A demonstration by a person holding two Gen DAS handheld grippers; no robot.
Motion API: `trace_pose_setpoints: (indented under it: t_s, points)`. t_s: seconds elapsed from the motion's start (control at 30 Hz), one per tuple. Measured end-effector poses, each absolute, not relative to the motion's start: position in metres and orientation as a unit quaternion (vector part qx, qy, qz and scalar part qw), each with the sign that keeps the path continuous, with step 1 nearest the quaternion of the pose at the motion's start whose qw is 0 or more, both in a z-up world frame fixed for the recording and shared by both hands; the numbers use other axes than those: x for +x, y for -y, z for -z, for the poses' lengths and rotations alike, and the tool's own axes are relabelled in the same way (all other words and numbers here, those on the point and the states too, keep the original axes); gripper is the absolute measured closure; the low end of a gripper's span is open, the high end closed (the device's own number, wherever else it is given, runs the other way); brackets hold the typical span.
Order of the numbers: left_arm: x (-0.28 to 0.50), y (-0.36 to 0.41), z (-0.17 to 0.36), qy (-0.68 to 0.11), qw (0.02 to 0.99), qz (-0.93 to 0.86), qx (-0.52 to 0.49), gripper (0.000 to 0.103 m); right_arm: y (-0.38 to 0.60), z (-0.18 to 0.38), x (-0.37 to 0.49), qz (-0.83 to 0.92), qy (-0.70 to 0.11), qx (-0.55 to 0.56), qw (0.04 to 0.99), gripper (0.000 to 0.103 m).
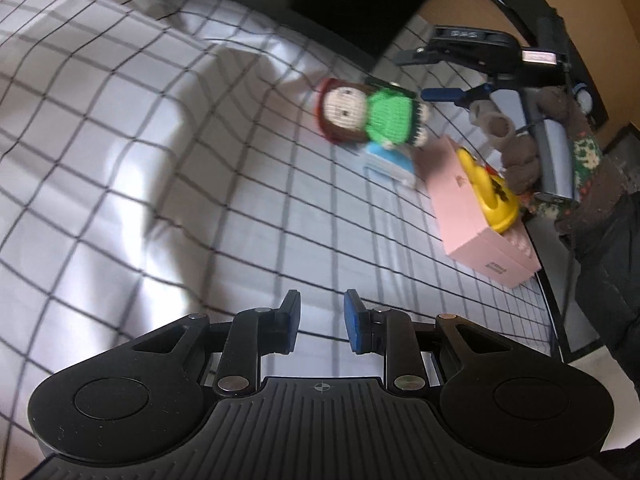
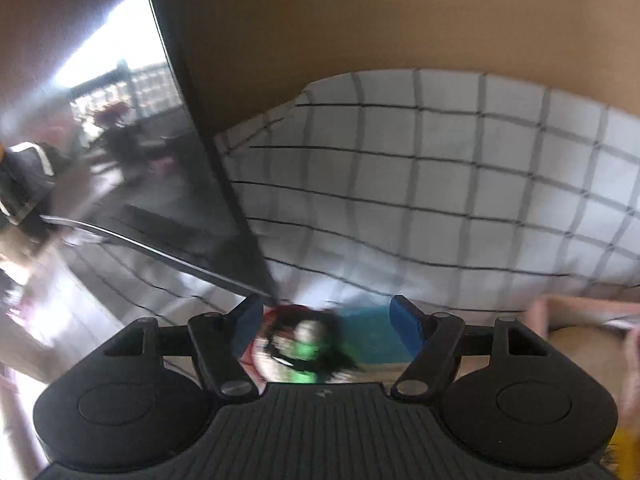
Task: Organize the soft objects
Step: 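Grasp the black bead bracelet from the table with the right gripper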
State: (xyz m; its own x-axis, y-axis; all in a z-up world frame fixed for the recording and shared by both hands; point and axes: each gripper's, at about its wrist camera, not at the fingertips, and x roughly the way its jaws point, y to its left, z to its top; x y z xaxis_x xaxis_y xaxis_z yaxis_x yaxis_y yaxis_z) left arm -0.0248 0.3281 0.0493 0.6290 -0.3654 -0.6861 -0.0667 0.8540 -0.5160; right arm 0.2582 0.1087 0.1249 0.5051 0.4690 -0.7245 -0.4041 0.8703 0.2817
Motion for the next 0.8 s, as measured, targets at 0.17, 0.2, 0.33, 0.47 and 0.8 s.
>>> trace_pose_setpoints:
  t_s: [0.17, 0.2, 0.33, 0.47, 0.8]
  points:
    - [-0.024, -0.344, -0.040, -0.422, 0.861, 0.079, -0.271, 0.077, -0.121, -0.103, 0.261, -0.256, -0.474, 0.037, 0.842, 0.069]
    - [-0.022, -0.345, -0.040, -0.422, 0.861, 0.081, -0.271, 0.077, -0.122, -0.100, 0.255, -0.255, -0.479, 0.032, 0.839, 0.071]
    - [-0.013, -0.344, -0.040, -0.424, 0.861, 0.094, -0.264, 0.077, -0.117, -0.110, 0.204, -0.294, -0.461, 0.033, 0.837, 0.093]
    - [0.005, -0.336, -0.047, -0.422, 0.865, 0.111, -0.250, 0.077, -0.107, -0.128, 0.145, -0.321, -0.436, 0.006, 0.841, 0.096]
    - [0.099, -0.289, -0.115, -0.368, 0.892, 0.167, -0.201, 0.077, -0.016, -0.138, 0.051, -0.232, -0.411, -0.023, 0.881, 0.096]
